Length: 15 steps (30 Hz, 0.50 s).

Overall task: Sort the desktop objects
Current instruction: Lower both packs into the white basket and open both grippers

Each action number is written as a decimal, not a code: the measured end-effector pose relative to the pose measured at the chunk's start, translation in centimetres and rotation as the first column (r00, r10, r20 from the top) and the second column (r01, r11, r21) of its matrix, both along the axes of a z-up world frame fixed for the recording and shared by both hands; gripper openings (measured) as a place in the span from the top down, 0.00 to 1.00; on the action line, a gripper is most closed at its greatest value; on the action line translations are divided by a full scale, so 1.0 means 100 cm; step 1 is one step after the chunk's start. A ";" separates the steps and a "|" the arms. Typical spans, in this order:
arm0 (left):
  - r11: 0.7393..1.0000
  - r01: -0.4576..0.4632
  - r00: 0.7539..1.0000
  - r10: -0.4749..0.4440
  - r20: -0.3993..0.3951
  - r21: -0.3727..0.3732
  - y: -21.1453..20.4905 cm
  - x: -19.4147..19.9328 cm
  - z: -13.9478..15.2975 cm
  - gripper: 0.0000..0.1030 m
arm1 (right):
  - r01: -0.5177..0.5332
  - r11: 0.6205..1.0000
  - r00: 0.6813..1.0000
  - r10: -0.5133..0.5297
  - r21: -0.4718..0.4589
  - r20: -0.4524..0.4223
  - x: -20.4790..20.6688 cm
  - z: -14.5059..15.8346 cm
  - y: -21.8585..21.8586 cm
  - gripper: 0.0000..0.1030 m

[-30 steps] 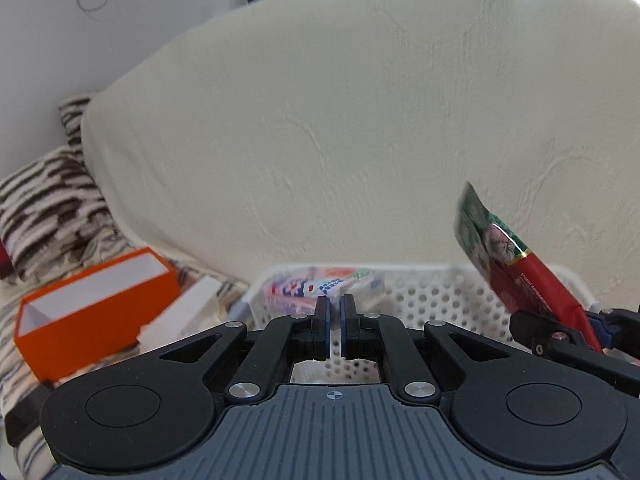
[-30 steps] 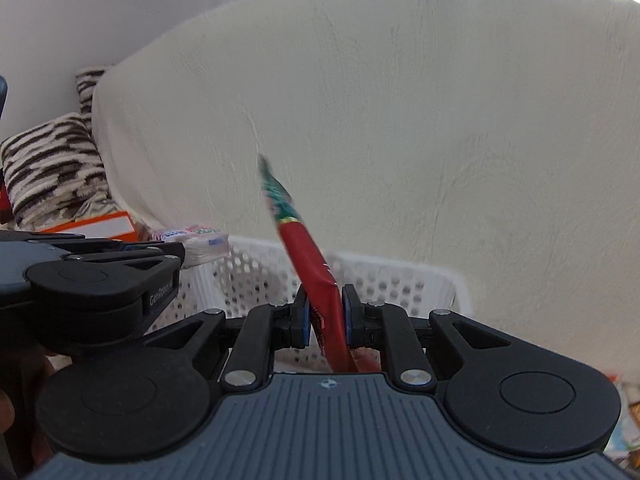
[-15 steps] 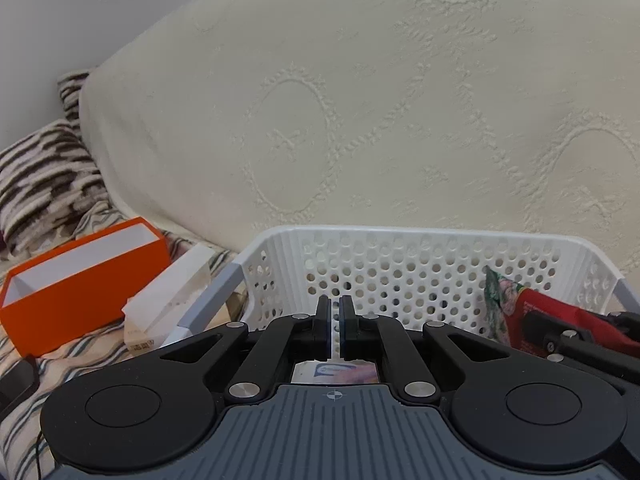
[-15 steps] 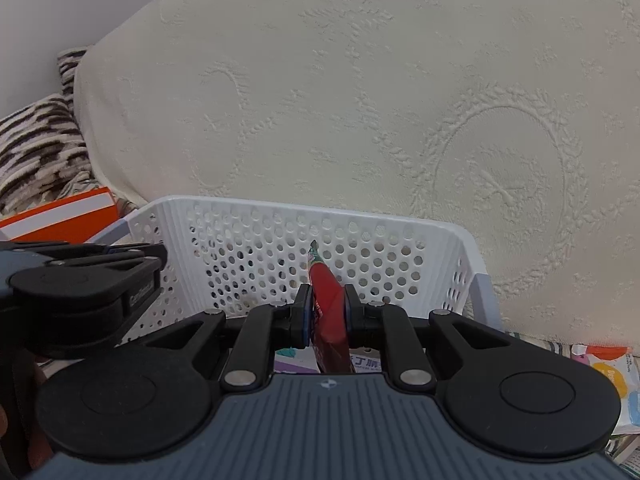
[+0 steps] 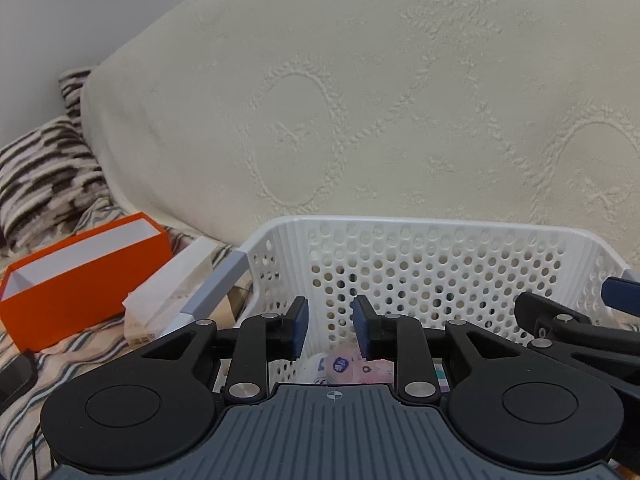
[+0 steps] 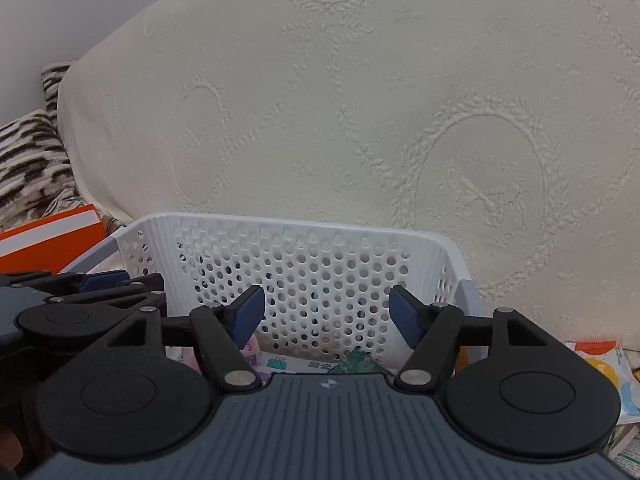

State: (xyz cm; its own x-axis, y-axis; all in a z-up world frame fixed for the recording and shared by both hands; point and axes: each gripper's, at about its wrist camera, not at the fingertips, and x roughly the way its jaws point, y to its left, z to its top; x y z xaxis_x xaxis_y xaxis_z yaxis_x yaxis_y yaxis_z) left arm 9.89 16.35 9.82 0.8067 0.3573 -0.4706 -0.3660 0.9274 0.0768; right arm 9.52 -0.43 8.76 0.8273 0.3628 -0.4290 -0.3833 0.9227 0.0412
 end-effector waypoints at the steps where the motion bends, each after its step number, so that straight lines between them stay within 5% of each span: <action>1: 1.000 0.001 1.000 -0.001 0.004 0.001 0.000 -0.002 0.002 0.59 | -0.002 1.000 1.000 0.002 0.003 0.004 -0.002 0.001 -0.001 0.29; 15: 0.999 0.042 0.996 -0.043 0.084 0.017 -0.035 -0.050 0.034 0.53 | 0.046 0.997 0.989 -0.053 0.055 0.138 -0.054 0.026 -0.037 0.24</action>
